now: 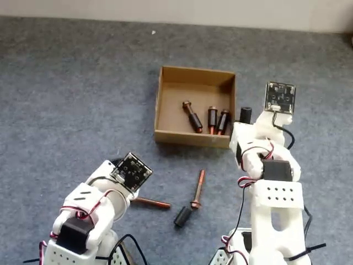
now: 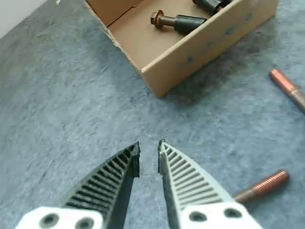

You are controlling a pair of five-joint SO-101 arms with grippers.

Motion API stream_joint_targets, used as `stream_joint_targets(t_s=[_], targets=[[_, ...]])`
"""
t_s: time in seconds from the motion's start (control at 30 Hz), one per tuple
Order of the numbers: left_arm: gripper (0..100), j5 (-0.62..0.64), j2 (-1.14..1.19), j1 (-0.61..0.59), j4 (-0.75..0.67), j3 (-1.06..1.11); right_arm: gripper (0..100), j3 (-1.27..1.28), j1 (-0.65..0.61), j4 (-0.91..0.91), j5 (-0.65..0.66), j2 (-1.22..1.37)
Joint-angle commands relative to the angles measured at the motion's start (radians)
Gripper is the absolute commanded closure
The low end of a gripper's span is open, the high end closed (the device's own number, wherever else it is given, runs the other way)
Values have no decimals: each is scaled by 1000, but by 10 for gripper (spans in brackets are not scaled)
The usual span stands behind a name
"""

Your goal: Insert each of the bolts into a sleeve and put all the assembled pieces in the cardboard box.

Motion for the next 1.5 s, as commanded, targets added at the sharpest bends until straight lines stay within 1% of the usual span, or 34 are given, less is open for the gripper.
stream_joint_targets(t_s=[0.0, 0.17, 0.3, 0.37, 0.47, 0.63, 0.87, 1.07, 1.2, 1.3, 1.37, 1.47], targets=[[896, -14, 91, 56, 6, -76, 995, -47, 13, -31, -12, -33], [895, 0, 341, 153, 3, -200, 995, -47, 38, -33, -12, -33], [895, 115, 555, 248, -18, -305, 995, -47, 82, -36, -32, -33], [895, 169, 653, 300, -66, -331, 995, -47, 108, -62, -66, -33], [895, 259, 783, 377, -160, -341, 995, -47, 142, -82, -80, -25], [895, 393, 966, 455, -336, -341, 995, -45, 159, -90, -97, -25], [894, 502, 1155, 521, -543, -343, 995, -45, 159, -90, -97, -25], [894, 519, 1231, 565, -669, -343, 995, -45, 159, -90, -95, -25], [894, 520, 1262, 598, -718, -343, 995, -45, 159, -90, -94, -25], [894, 577, 1311, 619, -758, -349, 995, -45, 159, -90, -94, -25], [894, 600, 1365, 622, -764, -377, 995, -45, 159, -90, -94, -25], [894, 601, 1474, 615, -753, -441, 995, -45, 159, -90, -92, -25]])
